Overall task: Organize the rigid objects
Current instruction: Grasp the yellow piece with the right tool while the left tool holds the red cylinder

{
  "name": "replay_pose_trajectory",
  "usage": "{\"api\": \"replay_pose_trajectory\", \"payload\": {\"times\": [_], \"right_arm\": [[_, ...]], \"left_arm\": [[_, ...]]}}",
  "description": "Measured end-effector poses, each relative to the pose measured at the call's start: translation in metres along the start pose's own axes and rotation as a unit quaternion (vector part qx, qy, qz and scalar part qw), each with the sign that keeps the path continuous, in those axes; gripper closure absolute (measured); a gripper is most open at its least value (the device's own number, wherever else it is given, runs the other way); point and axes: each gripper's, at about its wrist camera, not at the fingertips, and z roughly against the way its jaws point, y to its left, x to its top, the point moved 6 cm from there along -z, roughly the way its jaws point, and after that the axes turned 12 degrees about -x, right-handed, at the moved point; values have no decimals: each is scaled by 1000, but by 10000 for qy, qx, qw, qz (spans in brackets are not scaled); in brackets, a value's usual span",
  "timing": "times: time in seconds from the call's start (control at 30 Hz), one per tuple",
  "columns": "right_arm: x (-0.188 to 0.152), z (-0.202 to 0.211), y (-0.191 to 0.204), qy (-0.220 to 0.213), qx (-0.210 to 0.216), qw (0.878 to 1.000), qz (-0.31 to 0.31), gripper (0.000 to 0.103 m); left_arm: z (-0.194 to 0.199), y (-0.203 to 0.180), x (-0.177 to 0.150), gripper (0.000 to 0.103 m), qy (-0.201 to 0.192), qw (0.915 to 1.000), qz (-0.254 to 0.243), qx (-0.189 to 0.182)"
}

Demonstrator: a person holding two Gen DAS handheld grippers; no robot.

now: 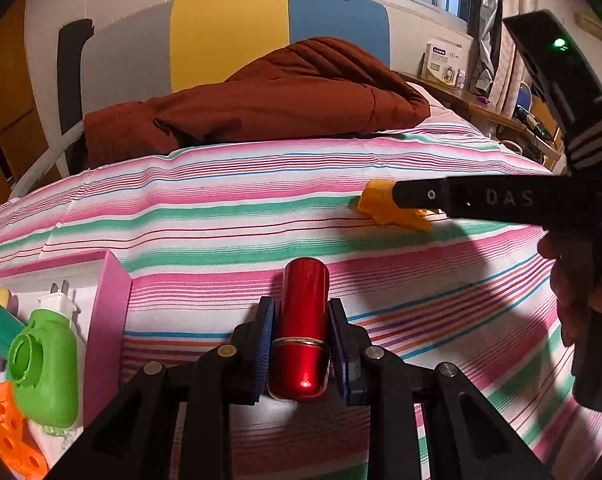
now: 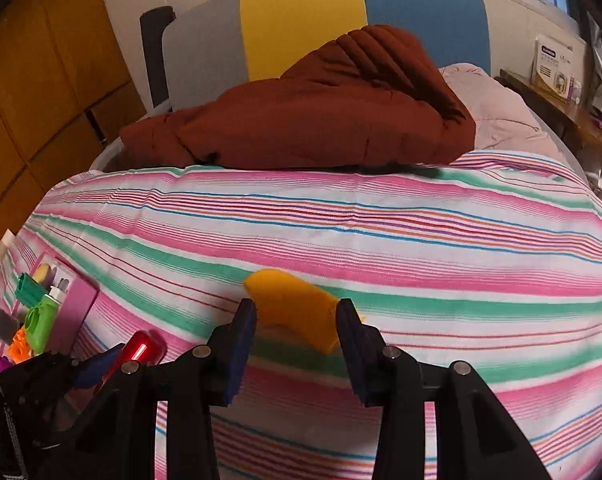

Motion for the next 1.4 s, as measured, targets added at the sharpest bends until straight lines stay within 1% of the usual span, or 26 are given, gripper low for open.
{"api": "replay_pose_trajectory", "payload": {"times": [0.1, 0.2, 0.23, 0.27, 0.33, 0.37, 0.43, 0.5, 0.57, 0.63, 0.67, 0.73, 0.77, 0.8, 0.83, 0.9, 1.0, 1.03, 1.07, 1.1, 1.13, 1.17, 1.23, 1.3, 1.33, 1.4], "right_arm": [[1, -2, 0, -58, -20, 10000, 46, 62], [1, -2, 3, -111, -13, 9995, 300, 61], [1, -2, 5, -107, -19, 9993, 367, 59], [0, -2, 8, -79, -16, 9989, 472, 56], [-4, -1, 15, 82, 33, 9973, 725, 39], [-8, -1, 20, 205, 61, 9958, 890, 38], [-9, 1, 23, 248, 44, 9947, 1000, 38], [-7, 0, 20, 239, 217, 9968, 725, 38], [-6, -4, 15, 174, 73, 9979, 620, 38], [-10, -12, 10, 224, -124, 9976, 638, 38], [-12, -15, 8, 263, -154, 9977, 599, 38], [-17, -22, 6, 382, -70, 9983, 439, 39], [-16, -20, 6, 299, -47, 9987, 402, 41], [-16, -19, 7, 292, 14, 9988, 394, 50], [-16, -18, 10, 335, 108, 9986, 399, 57], [-17, -18, 13, 390, 124, 9982, 435, 64], [-19, -16, 14, 616, 162, 9971, 417, 64], [-21, -15, 13, 761, 209, 9963, 350, 64], [-21, -13, 10, 865, 169, 9957, 284, 63], [-18, -9, 7, 819, 37, 9963, 261, 62], [-13, -2, 3, 623, -155, 9975, 294, 57], [-7, 6, 1, 343, -250, 9984, 382, 56], [1, 8, 3, -13, -154, 9991, 392, 49], [4, 1, 7, -73, -11, 9995, 292, 49], [3, -5, 8, -30, 127, 9997, 204, 49], [-4, -15, 11, 188, 414, 9988, 175, 47]], "left_arm": [[0, 1, 0, 76, -8, 10000, -5, 0], [0, 1, -1, 76, -10, 10000, -12, -1], [0, 1, -1, 76, -12, 10000, -9, -5], [0, 1, -1, 76, -15, 10000, -4, -14], [1, 2, -1, 76, -23, 10000, 16, -37], [1, 1, -1, 76, -26, 10000, 21, -40], [0, 1, -1, 76, -32, 10000, 21, -39], [0, 0, -2, 76, -31, 10000, 11, -24], [0, 0, -2, 76, -36, 10000, 5, -19], [0, 0, -2, 76, -37, 10000, 2, -15], [0, 0, -2, 76, -38, 10000, -1, -13], [0, 0, -2, 76, -40, 10000, 0, -18], [0, 0, -2, 76, -40, 10000, -1, -17], [0, 0, -2, 76, -41, 10000, -3, -15], [0, 0, -2, 76, -41, 10000, -4, -13], [0, 0, -2, 76, -39, 10000, -2, -15], [0, 0, -2, 76, -45, 10000, 5, -24], [0, 0, -2, 76, -48, 10000, 7, -27], [0, 0, -2, 76, -51, 10000, 8, -28], [0, 0, -2, 76, -51, 10000, 5, -25], [0, 0, -2, 76, -51, 10000, -3, -13], [0, -1, -2, 76, -49, 10000, -13, -1], [0, -1, -1, 76, -52, 10000, -18, 0], [-1, -1, -1, 76, -55, 10000, -11, -8], [-1, 0, -1, 76, -57, 10000, -7, -9], [-1, 0, -1, 76, -60, 10000, -10, -8]]}}
